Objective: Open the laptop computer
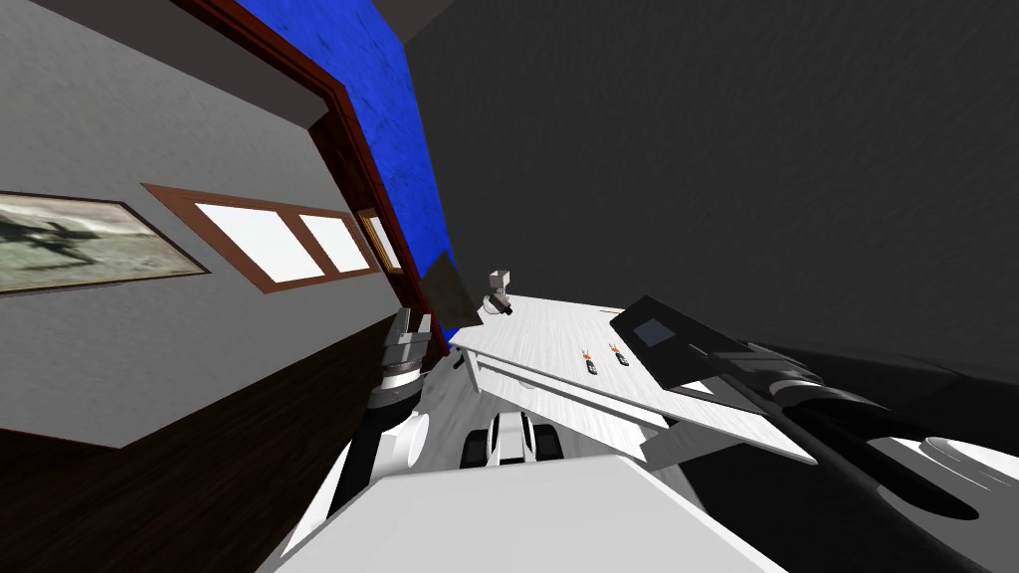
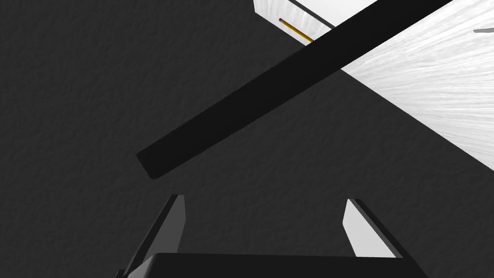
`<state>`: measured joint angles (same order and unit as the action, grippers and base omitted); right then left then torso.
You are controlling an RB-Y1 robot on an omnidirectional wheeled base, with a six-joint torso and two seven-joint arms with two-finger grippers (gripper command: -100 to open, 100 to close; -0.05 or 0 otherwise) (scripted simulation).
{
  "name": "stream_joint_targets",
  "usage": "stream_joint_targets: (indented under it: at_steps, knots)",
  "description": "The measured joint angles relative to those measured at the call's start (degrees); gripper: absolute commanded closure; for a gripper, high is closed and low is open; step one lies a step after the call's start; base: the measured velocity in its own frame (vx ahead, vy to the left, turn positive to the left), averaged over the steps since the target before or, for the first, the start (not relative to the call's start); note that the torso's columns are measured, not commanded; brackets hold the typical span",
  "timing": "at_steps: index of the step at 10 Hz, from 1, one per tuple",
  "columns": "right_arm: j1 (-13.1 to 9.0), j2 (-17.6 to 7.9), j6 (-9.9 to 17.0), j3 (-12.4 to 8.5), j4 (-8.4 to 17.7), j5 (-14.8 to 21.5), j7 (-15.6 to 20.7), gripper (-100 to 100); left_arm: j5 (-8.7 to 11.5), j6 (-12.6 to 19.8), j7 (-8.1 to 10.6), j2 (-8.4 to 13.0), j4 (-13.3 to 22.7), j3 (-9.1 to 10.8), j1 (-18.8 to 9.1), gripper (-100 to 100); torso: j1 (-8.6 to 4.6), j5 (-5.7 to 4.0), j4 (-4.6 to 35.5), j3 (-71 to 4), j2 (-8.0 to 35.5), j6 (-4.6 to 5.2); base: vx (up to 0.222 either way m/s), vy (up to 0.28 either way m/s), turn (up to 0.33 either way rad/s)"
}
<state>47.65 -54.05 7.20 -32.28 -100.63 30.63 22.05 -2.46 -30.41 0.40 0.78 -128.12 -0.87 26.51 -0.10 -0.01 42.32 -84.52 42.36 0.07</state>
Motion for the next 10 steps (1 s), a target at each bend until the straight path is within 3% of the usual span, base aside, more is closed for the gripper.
stream_joint_targets:
  at_steps: [10]
  knots:
    - [1.9,-1.08,6.78,4.24,-5.84,11.47,9.32,-100,0.0,0.0,0.0,0.0,0.0,0.0,0.0,0,0.1,0.02,-0.04,-0.06,-0.09,-0.07,-0.04,-0.058,0.042]
